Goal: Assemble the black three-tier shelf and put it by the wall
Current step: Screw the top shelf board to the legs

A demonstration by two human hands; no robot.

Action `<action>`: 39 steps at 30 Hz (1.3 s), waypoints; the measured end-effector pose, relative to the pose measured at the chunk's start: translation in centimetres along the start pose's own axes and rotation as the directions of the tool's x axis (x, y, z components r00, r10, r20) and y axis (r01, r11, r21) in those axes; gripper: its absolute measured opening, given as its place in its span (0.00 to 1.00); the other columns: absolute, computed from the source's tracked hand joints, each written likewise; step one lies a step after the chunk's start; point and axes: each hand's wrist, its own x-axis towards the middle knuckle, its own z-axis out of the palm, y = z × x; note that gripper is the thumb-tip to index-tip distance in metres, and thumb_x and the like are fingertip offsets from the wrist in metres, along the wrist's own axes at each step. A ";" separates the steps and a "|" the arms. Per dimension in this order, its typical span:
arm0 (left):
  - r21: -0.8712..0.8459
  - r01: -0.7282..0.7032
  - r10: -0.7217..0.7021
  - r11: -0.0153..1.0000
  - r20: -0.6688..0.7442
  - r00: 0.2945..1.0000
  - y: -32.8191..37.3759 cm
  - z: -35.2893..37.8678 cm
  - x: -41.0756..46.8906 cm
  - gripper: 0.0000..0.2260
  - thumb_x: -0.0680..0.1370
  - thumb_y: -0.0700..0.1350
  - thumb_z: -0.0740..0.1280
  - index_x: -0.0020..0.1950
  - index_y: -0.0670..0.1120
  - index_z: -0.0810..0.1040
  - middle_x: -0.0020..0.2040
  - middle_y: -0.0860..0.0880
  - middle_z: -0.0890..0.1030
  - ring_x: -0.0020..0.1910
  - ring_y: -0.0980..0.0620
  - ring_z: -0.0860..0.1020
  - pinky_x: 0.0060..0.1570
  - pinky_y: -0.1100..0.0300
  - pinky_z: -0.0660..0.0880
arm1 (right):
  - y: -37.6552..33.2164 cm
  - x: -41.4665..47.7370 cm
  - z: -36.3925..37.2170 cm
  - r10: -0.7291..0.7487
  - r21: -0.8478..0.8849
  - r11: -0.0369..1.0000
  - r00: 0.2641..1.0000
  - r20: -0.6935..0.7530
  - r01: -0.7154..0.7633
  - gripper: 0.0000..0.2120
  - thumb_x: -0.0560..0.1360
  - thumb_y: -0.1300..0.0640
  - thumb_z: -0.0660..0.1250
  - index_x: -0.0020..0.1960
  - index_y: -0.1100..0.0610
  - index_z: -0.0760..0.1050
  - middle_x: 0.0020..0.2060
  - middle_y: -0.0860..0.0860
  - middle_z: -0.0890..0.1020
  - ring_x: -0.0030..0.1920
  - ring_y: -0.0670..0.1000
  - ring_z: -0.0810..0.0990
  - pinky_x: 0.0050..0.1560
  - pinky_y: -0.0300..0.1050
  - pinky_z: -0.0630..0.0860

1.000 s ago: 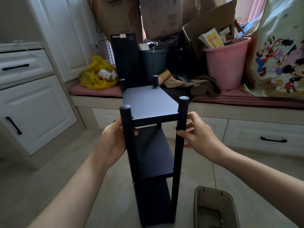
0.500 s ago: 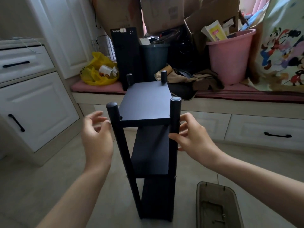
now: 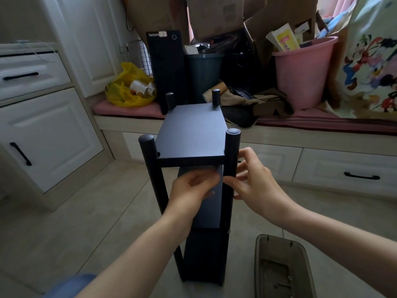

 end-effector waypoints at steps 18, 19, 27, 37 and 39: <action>-0.207 -0.081 0.098 0.975 0.070 0.993 0.8 1.7 0.7 0.22 0.71 0.47 0.72 0.61 0.37 0.81 0.57 0.40 0.85 0.59 0.42 0.83 0.67 0.42 0.74 | 0.0 -0.3 -0.8 0.110 0.021 0.994 0.993 -0.033 -0.109 0.13 0.72 0.57 0.76 0.52 0.52 0.73 0.46 0.48 0.83 0.44 0.45 0.84 0.43 0.52 0.84; -0.206 -0.079 0.095 0.975 0.067 0.993 0.9 1.7 0.7 0.22 0.71 0.47 0.72 0.61 0.37 0.81 0.57 0.39 0.85 0.59 0.42 0.83 0.67 0.42 0.74 | 0.0 -0.3 -0.9 0.107 0.026 0.994 0.994 -0.030 -0.106 0.13 0.72 0.57 0.76 0.52 0.52 0.73 0.46 0.48 0.83 0.45 0.45 0.84 0.43 0.52 0.84; -0.212 -0.073 0.085 0.975 0.050 0.995 1.3 1.9 0.8 0.21 0.70 0.46 0.73 0.61 0.37 0.81 0.57 0.40 0.85 0.59 0.42 0.83 0.68 0.40 0.73 | 1.3 -0.9 -2.9 0.061 -0.029 0.998 0.998 -0.029 -0.062 0.10 0.75 0.58 0.72 0.53 0.49 0.75 0.48 0.44 0.85 0.47 0.42 0.85 0.49 0.44 0.81; -0.249 -0.043 0.062 0.967 0.070 0.996 0.9 1.8 1.1 0.25 0.67 0.48 0.76 0.61 0.40 0.82 0.58 0.42 0.85 0.60 0.45 0.83 0.68 0.43 0.74 | 12.4 -1.9 -3.5 0.555 -0.287 0.803 0.831 0.042 -0.523 0.08 0.78 0.59 0.68 0.56 0.60 0.78 0.47 0.54 0.84 0.48 0.49 0.83 0.46 0.45 0.81; -0.267 -0.033 0.055 0.963 0.077 0.996 0.8 1.8 1.2 0.23 0.68 0.47 0.76 0.61 0.40 0.82 0.58 0.42 0.85 0.60 0.44 0.82 0.68 0.43 0.74 | 15.3 -3.0 -2.8 0.627 -0.217 0.759 0.779 -0.007 -0.613 0.09 0.79 0.63 0.66 0.57 0.64 0.77 0.47 0.58 0.84 0.43 0.51 0.82 0.37 0.42 0.79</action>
